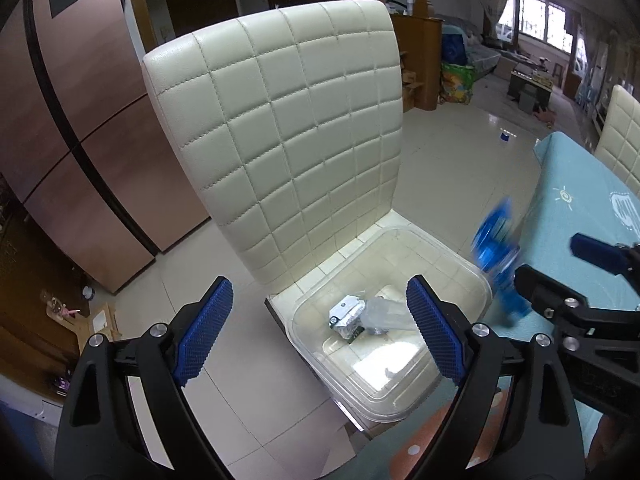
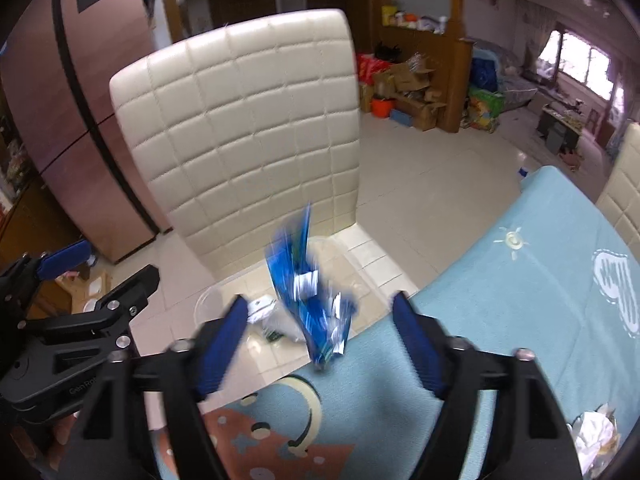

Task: Collect trash
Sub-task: 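Carry cups and wrapper to the clear bin and open both grippers over it, then return to the table and grasp the orange crumpled piece with the left gripper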

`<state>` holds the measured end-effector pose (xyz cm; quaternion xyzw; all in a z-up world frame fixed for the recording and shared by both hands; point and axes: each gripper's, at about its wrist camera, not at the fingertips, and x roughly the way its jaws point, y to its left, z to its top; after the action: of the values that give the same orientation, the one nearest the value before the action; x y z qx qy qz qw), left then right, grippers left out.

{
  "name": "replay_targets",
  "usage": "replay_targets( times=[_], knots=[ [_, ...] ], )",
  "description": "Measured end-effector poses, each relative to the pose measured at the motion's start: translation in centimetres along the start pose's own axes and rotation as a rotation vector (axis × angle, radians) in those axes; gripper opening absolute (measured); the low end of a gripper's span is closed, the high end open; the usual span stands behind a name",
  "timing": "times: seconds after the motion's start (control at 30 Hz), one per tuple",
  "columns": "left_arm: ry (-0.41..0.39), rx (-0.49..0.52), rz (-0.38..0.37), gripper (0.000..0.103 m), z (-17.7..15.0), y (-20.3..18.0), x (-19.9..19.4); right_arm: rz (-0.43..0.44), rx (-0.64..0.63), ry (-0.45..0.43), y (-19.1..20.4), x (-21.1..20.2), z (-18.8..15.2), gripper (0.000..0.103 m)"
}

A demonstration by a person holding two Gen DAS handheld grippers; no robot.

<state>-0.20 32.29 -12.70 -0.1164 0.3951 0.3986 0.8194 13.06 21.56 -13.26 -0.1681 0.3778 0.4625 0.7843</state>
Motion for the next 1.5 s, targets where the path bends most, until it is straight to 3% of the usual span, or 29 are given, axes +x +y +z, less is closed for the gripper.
replay_targets(
  times=[0.37,0.57,0.9,1.13,1.27,1.5],
  knots=[
    [-0.025,-0.001,-0.05,0.088,0.4,-0.3,-2.3,-0.027,0.062,0.017,-1.1,-2.7,-0.9,0.076],
    [-0.075,0.053,-0.13,0.089,-0.2,-2.3,-5.7,-0.113,0.121,0.016,-2.9,-7.1,-3.7,0.076],
    [-0.063,0.323,-0.392,0.094,-4.8,-10.8,-10.3,-0.378,0.304,0.012,-7.6,-14.8,-12.6,0.076],
    [-0.025,0.528,-0.551,0.095,-9.0,-17.0,-12.7,-0.499,0.459,0.042,-10.8,-19.0,-18.8,0.076],
    [0.023,0.618,-0.56,0.095,-11.9,-19.0,-13.0,-0.544,0.54,0.052,-12.2,-20.6,-21.9,0.076],
    [0.112,0.676,-0.536,0.094,-15.2,-20.1,-11.8,-0.561,0.634,0.081,-13.5,-20.7,-25.6,0.076]
  ],
)
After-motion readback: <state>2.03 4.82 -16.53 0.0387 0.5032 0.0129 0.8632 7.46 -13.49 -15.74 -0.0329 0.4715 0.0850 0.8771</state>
